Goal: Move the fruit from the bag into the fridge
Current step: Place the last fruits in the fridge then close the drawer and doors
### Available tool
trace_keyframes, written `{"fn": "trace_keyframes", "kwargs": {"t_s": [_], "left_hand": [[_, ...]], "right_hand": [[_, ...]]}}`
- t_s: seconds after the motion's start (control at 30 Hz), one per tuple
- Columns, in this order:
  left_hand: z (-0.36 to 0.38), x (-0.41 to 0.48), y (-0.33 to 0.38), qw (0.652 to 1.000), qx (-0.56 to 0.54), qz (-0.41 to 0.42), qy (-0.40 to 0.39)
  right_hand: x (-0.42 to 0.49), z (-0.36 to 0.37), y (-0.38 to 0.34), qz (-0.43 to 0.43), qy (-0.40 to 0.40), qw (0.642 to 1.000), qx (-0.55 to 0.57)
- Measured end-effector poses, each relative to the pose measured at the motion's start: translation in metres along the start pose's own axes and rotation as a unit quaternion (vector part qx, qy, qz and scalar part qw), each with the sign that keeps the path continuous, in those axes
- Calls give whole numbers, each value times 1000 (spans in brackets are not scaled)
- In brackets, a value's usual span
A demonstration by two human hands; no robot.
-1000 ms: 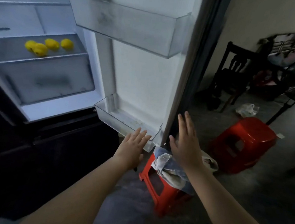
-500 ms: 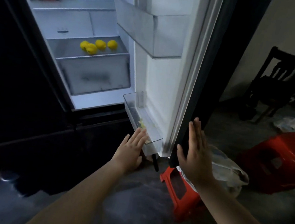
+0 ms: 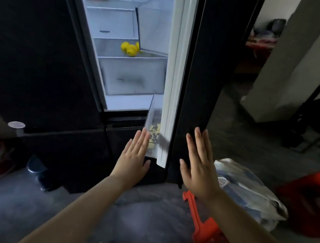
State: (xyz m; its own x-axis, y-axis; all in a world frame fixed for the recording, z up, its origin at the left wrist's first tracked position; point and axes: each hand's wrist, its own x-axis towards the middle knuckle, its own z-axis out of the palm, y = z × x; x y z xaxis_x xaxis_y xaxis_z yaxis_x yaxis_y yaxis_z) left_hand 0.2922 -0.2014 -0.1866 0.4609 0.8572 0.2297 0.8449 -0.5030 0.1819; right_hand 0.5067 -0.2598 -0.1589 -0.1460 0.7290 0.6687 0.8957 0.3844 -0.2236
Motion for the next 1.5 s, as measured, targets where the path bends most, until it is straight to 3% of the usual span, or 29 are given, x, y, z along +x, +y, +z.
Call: {"fn": "trace_keyframes", "kwargs": {"t_s": [0.23,0.33,0.43,0.57,0.9,1.03,1.5], "left_hand": [[-84,4,-3,958,31,136,253],[-149,22,-8,934,73,163,310],[-193,45,-18,928,145,175,295],[-199,70,-47,949,190,102,231],[-196,134,-153,940,273,-12,203],[-190,162,-196,932,295,-1,209],[-178,237,-277,913,246,73,317]], "right_hand": [[33,22,-24,-64,-42,993,94],[57,34,-36,-60,-74,991,90],[81,53,-47,-107,-121,983,87],[112,77,-59,-130,-144,979,58],[256,109,-49,-90,-94,986,-105],[300,143,-41,-99,-104,972,-184],[348,229,-16,-98,11,950,-296]]}}
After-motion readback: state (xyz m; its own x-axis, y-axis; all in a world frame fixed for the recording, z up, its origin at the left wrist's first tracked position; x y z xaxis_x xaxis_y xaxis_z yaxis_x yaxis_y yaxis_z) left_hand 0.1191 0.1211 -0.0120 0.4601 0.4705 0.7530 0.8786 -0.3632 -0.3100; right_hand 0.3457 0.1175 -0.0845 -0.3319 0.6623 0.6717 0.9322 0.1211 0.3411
